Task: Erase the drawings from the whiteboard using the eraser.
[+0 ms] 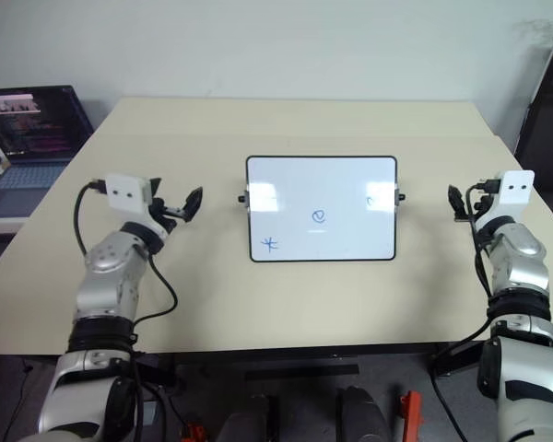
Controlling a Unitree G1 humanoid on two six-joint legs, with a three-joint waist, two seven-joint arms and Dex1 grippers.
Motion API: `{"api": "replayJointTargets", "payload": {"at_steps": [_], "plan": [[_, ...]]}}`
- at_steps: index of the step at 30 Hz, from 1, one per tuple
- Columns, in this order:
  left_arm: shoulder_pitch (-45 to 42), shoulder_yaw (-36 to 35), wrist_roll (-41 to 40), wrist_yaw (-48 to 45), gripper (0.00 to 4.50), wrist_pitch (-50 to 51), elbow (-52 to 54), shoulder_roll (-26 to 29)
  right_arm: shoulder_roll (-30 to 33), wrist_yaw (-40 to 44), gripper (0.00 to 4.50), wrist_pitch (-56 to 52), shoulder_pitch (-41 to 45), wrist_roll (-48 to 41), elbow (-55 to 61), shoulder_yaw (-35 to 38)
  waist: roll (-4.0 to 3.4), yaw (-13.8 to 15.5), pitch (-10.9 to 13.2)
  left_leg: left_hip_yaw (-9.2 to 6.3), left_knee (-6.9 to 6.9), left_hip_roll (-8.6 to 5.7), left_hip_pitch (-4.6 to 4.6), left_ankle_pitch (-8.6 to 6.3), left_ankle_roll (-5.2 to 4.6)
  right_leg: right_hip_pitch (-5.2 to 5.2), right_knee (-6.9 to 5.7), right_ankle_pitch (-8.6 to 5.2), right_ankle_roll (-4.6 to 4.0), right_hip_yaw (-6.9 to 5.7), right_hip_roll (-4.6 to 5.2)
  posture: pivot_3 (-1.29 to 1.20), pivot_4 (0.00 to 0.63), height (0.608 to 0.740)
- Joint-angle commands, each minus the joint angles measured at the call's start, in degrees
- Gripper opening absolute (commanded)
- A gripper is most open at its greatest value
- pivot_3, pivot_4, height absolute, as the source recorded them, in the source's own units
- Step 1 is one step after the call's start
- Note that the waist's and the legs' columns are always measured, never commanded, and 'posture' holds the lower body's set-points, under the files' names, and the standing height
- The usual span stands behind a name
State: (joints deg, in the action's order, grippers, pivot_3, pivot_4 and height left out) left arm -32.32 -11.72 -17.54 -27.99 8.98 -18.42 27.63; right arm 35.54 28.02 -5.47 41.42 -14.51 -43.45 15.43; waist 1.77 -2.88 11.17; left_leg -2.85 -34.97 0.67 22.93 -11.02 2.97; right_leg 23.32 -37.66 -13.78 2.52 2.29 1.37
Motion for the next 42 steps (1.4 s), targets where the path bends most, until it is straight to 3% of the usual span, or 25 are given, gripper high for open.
{"api": "replayJointTargets", "payload": {"at_steps": [1,6,10,16,22,29,42], "plan": [[-2.9,1.0,-10.4,-10.8,4.5,12.6,13.7,4.6,5.9,3.4,4.49,-10.6,-1.1,0.8,6.6,-1.4,-0.01,0.1,0.0,-0.02,0.0,0.0,0.01,0.0,0.0,0.01,0.01,0.0,0.0,-0.02,0.0,0.0,0.15,0.74],[-5.9,5.1,-13.2,-14.9,4.5,18.3,19.1,3.5,11.5,4.5,4.49,-22.0,-1.2,2.3,9.9,-3.3,-0.02,0.5,0.0,0.03,0.0,-0.03,-0.05,-0.01,0.0,-0.03,0.06,-0.01,0.01,0.03,0.02,0.0,0.15,0.74],[-8.4,12.9,-12.4,-19.2,4.5,19.4,18.1,-2.0,16.1,6.0,4.49,-24.1,-0.8,2.6,9.0,-1.9,-0.03,0.4,0.0,0.06,-0.01,-0.01,-0.08,0.0,0.0,-0.04,0.04,-0.01,0.01,0.06,-0.02,0.0,0.15,0.74],[-10.0,24.1,-5.8,-21.4,4.5,14.3,12.5,-12.6,19.7,13.6,4.49,-19.6,1.3,6.6,-1.7,-6.8,-0.02,0.3,0.0,0.12,-0.01,-0.01,-0.03,-0.01,-0.01,-0.05,0.25,0.0,0.02,0.1,-0.04,0.0,0.15,0.74],[-10.0,27.6,-2.7,-22.2,4.5,11.5,6.7,-19.9,19.4,18.9,4.49,-16.1,7.3,7.7,-13.1,-7.6,-0.06,-0.5,0.0,0.21,0.0,-0.01,-0.05,-0.02,-0.03,-0.05,0.32,0.01,0.04,0.21,-0.06,0.0,0.15,0.74],[-8.8,28.2,-2.4,-24.1,4.5,13.1,9.0,-21.0,18.3,21.6,4.49,-12.9,12.0,10.3,-20.7,-9.1,-0.06,-0.4,0.0,0.22,-0.01,0.0,-0.04,-0.02,-0.03,-0.05,0.35,0.02,0.06,0.23,-0.07,0.0,0.15,0.74],[-6.9,33.9,2.3,-25.0,4.5,12.9,15.7,-20.5,16.0,19.5,4.49,-10.0,13.1,12.6,-26.8,-9.4,-0.09,-0.3,0.0,0.23,0.0,-0.02,-0.02,-0.02,-0.03,-0.06,0.39,0.04,0.09,0.25,-0.05,0.0,0.15,0.74]]}}
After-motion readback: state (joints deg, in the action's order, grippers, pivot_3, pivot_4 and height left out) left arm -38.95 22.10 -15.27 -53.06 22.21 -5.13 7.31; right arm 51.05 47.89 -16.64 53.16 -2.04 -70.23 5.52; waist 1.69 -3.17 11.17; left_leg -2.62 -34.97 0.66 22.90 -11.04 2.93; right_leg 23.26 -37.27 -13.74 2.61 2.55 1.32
